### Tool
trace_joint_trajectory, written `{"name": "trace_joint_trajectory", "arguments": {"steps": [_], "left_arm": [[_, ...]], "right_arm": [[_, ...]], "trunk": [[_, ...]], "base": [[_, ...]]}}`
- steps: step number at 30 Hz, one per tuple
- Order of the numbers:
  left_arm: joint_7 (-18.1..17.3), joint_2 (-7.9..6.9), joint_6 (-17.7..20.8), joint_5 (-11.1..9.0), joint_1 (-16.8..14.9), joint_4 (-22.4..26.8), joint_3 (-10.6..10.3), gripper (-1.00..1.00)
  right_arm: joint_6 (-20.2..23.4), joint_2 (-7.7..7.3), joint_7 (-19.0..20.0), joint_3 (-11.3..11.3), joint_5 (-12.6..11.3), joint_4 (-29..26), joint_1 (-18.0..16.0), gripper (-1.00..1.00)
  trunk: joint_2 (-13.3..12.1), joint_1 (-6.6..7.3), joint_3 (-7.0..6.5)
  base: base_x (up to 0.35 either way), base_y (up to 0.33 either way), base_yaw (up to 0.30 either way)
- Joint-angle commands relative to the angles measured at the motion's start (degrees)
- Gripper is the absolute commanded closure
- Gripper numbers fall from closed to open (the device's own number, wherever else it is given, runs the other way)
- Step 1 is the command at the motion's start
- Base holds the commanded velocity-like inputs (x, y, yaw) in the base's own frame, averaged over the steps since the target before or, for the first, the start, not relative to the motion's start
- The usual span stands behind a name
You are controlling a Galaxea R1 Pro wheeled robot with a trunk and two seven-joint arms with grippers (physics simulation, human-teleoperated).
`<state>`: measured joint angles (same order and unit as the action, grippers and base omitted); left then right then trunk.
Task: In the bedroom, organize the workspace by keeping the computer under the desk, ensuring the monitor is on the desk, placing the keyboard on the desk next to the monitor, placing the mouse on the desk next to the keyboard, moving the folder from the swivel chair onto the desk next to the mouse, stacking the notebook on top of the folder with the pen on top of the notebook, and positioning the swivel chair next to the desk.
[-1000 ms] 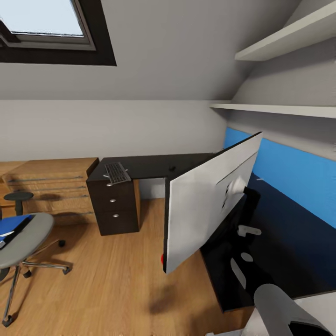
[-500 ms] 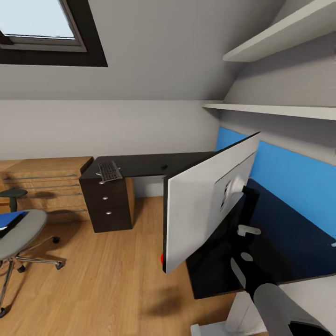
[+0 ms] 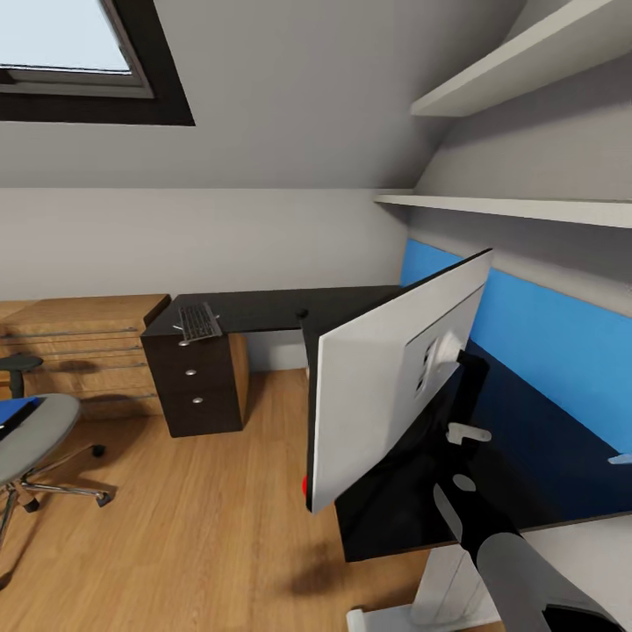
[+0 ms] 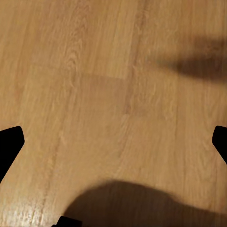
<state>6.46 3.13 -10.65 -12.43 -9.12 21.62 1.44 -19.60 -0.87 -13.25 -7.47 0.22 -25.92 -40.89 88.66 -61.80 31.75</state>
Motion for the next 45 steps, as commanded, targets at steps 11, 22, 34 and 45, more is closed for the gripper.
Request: {"name": "trace_joint_trajectory", "arguments": {"steps": [11,22,34,45], "left_arm": [[0.0,0.03,-0.1,-0.1,0.0,0.0,0.1,-1.0],[0.0,0.03,-0.2,-0.1,0.0,0.0,0.1,-1.0],[0.0,0.03,-0.2,-0.1,0.0,0.0,0.1,-1.0],[0.0,0.03,-0.2,-0.1,0.0,0.0,0.1,-1.0]], "right_arm": [[-0.4,-0.01,-0.1,-0.4,-0.6,3.9,0.0,1.0],[-0.4,-0.01,0.0,-0.4,-0.5,4.0,0.0,1.0],[-0.4,0.03,0.1,-0.4,-0.5,4.1,0.0,1.0],[-0.4,0.05,0.1,-0.4,-0.4,4.1,0.0,1.0]], "trunk": [[0.0,0.0,0.06],[0.0,0.0,0.06],[0.0,0.0,0.06],[0.0,0.0,0.06]], "base": [[0.0,-0.202,0.0],[0.0,-0.042,0.0],[0.0,-0.001,0.0],[0.0,0.0,0.0]]}}
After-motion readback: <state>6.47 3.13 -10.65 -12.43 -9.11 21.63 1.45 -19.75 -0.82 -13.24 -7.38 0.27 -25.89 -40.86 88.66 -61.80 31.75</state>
